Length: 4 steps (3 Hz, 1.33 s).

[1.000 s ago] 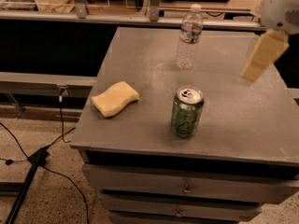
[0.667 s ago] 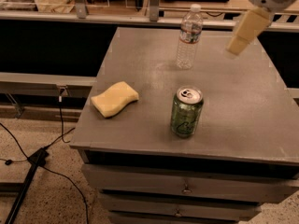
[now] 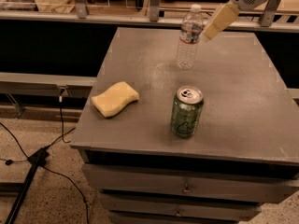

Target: Move water bottle near sponge

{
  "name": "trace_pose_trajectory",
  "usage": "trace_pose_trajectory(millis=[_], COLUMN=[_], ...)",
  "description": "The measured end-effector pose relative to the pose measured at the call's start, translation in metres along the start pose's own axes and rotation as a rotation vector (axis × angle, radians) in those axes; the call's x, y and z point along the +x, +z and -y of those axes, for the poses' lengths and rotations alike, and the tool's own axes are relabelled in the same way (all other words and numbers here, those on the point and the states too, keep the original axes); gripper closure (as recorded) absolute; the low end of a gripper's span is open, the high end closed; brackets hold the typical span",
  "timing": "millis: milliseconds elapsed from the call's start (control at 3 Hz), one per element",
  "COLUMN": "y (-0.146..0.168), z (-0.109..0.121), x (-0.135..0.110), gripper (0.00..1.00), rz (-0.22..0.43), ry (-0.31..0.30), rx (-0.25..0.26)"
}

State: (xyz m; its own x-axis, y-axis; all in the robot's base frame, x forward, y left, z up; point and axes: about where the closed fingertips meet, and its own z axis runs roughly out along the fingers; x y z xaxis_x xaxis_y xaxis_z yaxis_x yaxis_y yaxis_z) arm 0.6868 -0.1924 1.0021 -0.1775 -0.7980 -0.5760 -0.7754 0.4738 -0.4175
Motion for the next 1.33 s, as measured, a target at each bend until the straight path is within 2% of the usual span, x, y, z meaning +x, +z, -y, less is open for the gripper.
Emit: trace_pose_trajectory(millis=[333,667,1000,1333], y=[0.034,0.063,0.08,0.091], z=[0.008,0.0,-0.013,-0.027], x=[0.013,0.026,0.025,0.009], gripper=[0.0,0.0,0.0,0.0], rz=[0.096,0.211,0.29,0.388], ry=[0.113,0.252,0.315,0.316], rx=[-0.035,-0.148,-0.247,-0.324])
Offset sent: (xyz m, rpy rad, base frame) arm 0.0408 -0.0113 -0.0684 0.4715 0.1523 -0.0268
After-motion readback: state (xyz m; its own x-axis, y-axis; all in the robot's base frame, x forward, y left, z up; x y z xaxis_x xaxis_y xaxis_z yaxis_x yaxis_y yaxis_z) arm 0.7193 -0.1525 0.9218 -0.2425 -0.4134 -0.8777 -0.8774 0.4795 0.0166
